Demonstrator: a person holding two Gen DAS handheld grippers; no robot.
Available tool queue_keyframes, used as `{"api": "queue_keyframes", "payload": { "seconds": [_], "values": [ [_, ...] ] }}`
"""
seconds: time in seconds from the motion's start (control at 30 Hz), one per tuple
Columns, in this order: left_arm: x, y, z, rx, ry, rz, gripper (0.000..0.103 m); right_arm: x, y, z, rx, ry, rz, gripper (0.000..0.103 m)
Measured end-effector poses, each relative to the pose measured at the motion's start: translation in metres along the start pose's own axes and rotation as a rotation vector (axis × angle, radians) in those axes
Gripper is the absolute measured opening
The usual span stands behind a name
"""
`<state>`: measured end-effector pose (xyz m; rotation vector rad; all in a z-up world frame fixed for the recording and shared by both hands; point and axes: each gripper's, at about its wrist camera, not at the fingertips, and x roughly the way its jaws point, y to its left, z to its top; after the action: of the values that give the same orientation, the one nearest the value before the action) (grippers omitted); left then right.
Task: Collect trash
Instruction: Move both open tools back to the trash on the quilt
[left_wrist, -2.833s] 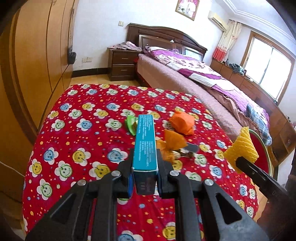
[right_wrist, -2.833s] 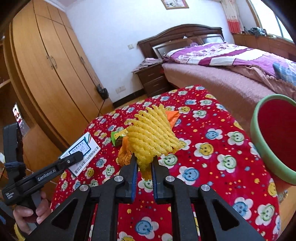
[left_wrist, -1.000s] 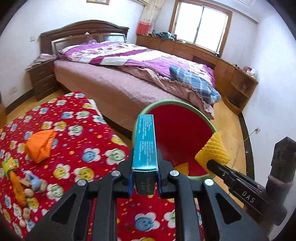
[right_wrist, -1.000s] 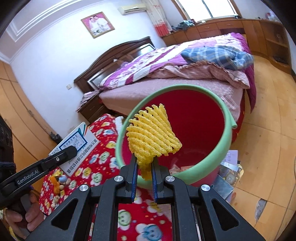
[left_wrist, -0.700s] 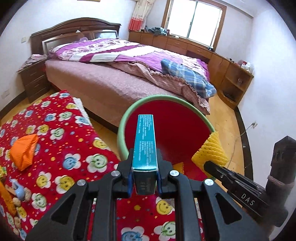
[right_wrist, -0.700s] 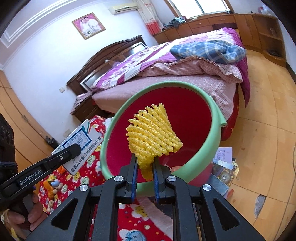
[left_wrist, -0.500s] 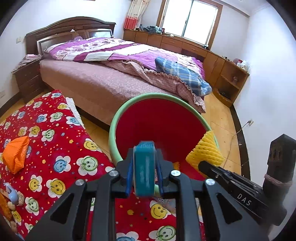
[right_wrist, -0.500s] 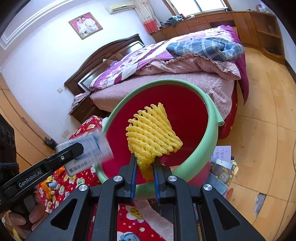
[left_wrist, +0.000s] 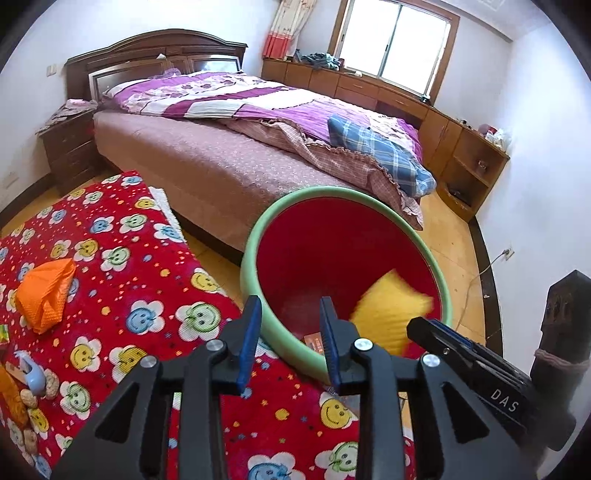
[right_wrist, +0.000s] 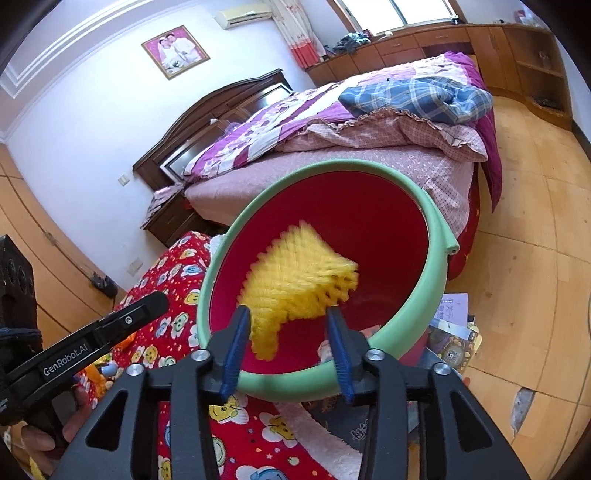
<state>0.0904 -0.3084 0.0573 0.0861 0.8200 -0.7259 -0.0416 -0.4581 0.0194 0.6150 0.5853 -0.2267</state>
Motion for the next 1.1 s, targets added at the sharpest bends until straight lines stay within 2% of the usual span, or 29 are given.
{"api": "queue_keyframes", "payload": {
  "seconds": [0.37, 0.5, 1.1],
  "values": [
    [-0.03, 0.021, -0.007, -0.048, -0.025, 0.043, 0.031, -0.012, 0.018, -0.003, -0.025, -0.012, 0.022, 0.05],
    [-0.041, 0.033, -0.014, -0.071, -0.029, 0.076, 0.031, -0.016, 0.028, -0.006, -0.041, -0.014, 0.036, 0.055],
    [-0.095, 0.114, -0.046, -0.208, -0.066, 0.258, 0.031, -0.015, 0.076, -0.028, -0.11, 0.029, 0.086, 0.057]
  ]
}}
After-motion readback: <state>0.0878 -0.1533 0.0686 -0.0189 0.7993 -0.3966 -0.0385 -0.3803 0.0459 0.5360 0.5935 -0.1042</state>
